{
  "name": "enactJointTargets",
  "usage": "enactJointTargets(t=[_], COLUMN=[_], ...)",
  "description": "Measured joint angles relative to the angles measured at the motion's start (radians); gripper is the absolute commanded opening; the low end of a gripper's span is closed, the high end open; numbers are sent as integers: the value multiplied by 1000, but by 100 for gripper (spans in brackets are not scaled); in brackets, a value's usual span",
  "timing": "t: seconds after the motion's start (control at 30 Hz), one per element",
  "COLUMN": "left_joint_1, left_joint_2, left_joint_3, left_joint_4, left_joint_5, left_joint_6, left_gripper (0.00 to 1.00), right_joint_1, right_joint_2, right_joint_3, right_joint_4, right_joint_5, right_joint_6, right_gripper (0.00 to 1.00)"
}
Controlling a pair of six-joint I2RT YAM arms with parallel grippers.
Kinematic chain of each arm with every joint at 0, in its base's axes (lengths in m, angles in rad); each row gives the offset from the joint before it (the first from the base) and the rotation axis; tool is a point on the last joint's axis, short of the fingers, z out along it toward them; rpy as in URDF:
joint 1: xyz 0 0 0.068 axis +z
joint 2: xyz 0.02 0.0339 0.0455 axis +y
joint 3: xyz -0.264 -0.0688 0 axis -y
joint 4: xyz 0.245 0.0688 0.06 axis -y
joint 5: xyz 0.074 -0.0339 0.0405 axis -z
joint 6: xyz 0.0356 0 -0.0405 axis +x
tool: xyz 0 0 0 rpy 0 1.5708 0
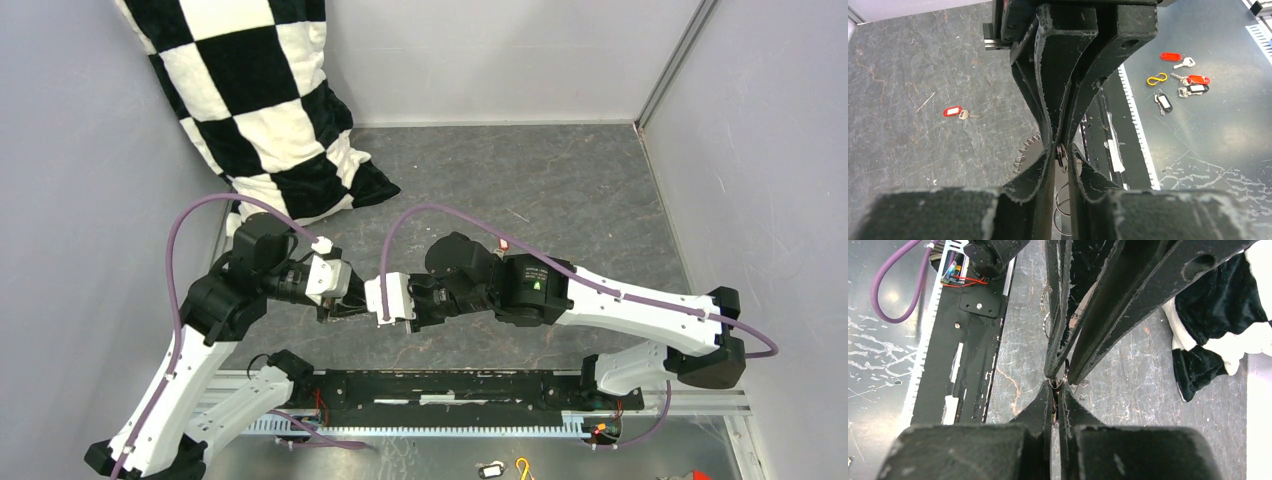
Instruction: Put the keys on the keyring
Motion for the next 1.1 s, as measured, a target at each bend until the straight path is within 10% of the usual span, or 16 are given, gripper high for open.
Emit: enactJointTargets(t=[0.33,0.8,1.1], left_joint_1=[0,0,0], left_joint_2=[31,-36,-78], left_joint_3=[0,-85,-163], left_joint_4=[-28,182,511], left_joint_5=[-6,-11,-20], left_joint_6=[10,-196,-534], left_gripper=[2,2,2], right_joint_1=[0,-3,-28], right_joint_2=[3,-204,-532], right_joint_3=[7,-224,-504], right_joint_4=[-21,185,488], right_joint_5=[8,58,176], right_joint_6=[-3,13,147], right_gripper=[1,77,79])
